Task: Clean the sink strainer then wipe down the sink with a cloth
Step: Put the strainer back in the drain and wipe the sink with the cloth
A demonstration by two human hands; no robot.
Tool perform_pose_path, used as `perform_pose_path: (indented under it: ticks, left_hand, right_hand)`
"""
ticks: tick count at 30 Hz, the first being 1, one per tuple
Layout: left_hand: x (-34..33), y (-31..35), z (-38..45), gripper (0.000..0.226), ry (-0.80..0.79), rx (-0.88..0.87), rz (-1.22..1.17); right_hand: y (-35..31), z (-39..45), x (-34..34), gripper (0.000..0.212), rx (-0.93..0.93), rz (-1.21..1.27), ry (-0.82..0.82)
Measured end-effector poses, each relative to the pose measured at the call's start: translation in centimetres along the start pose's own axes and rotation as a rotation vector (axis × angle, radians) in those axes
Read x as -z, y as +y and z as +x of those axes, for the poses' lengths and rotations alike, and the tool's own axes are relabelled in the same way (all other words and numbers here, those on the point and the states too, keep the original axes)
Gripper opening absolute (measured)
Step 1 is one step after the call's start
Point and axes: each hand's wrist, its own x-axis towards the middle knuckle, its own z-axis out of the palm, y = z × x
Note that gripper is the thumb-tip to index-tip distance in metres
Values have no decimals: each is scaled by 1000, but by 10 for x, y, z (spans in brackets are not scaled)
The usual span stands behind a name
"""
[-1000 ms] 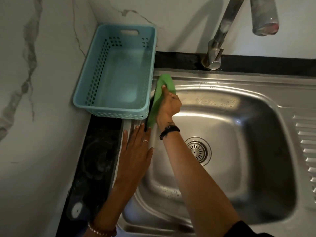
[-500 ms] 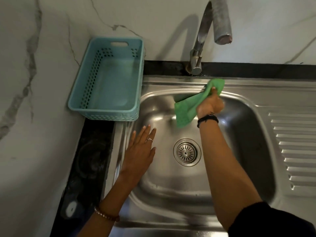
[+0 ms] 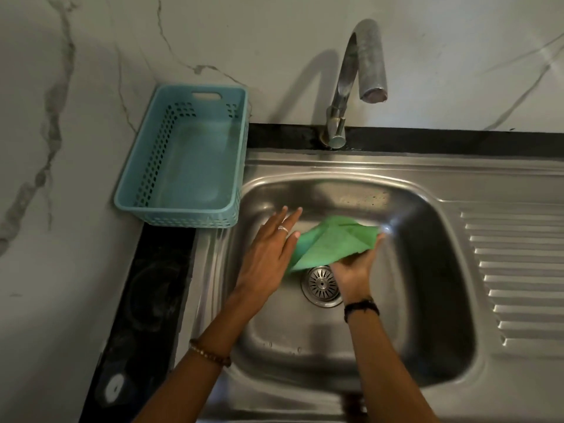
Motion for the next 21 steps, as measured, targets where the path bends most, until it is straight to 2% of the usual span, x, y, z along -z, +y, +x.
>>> perform_pose_path:
  ticks: [2,5,8,10,11,13,15,17,19,21]
  left_hand:
    - [-2,7,16,44,12,-3,23]
    - [-1,14,39,46,45,16,14]
    - [-7,12,60,50,28,48,125]
    - [-12,5,71,53,42,96,206]
    - [-14,0,74,53,69,120,211]
    - [-16,-12,75,53,139,151,164]
    - [-14,-25,70,53,217,163,81]
    - [-12,-37,63,54,286,110,-5]
    - [-9,-41,62,51,356,96,-216]
    - [-7,-44,64,51,384,122,-338]
  right_hand:
    - [12,5,-5,76,-14,21,-33]
    - [15,10,-8,78,-30,128,-54]
    - [16,10,-17,54,-91,-26,-54]
    - [17,9,-23,29,-1,-188,-6]
    - [13,8,-29,24,115,-253,6]
    - [4,2,-47,31,485,-439,-64]
    - [1,-3,-60,36,894,-707,-319]
    - [10,4,-65,45,1212,-1023,-500]
    - [19,25,-64,54,1423,-1509,-575]
    - [20,56,-52,75,1552,-2135,-667]
